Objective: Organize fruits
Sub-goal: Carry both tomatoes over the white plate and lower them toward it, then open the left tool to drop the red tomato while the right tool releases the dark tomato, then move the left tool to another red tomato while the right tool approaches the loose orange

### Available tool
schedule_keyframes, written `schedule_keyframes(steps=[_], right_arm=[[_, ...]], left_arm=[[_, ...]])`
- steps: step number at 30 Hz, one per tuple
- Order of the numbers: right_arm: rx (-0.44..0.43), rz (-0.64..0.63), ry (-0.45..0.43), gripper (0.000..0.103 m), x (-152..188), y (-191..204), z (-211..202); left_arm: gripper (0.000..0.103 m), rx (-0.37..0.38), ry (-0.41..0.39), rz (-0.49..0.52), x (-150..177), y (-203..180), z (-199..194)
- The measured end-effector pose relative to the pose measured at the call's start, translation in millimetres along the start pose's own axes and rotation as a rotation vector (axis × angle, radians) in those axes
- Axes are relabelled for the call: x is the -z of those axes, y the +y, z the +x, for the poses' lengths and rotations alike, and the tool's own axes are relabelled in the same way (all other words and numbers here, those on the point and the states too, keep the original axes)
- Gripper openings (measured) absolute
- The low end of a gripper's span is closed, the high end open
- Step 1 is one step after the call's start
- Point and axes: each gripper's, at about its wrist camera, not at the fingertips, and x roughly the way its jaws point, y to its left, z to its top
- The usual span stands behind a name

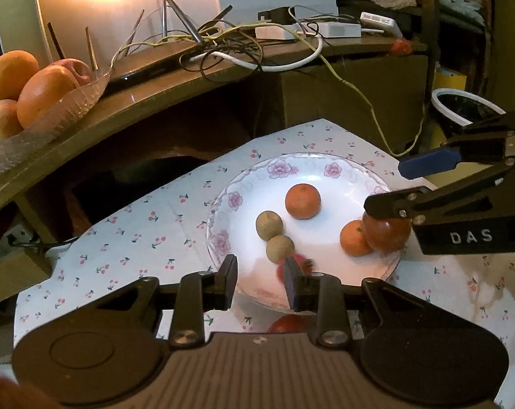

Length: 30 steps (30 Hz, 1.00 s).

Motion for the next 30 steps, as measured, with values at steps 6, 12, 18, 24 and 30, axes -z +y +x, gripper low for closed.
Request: schedule_keyframes(steps=[6,12,18,24,30], right_arm=[[-0.088,-0.019,0.021,0.051,8.5,10.5,-12.5],[-0.197,-0.057,0.071,0.051,27.3,32.0,-25.2],[-0.237,-0.103,0.104,0.05,32.1,56.0,-10.7],[-0.268,-0.133,0.136,0.05,33.7,73.0,4.3],[-0.257,-0.122,0.193,0.033,35.1,77.8,17.9]], left_arm=[[0.04,0.006,0.014,0.02,12.8,6.0,-12.7],[0.04,0.002,0.035,0.026,27.5,15.1,-20.0],[0.04,0.0,0.038,0.004,35.5,28.4,-25.2],[0.04,0.001,0.052,-0.012,41.7,35.6,-24.6],[0.04,0.032,0.066,-0.017,46.1,35.6,-22.7]])
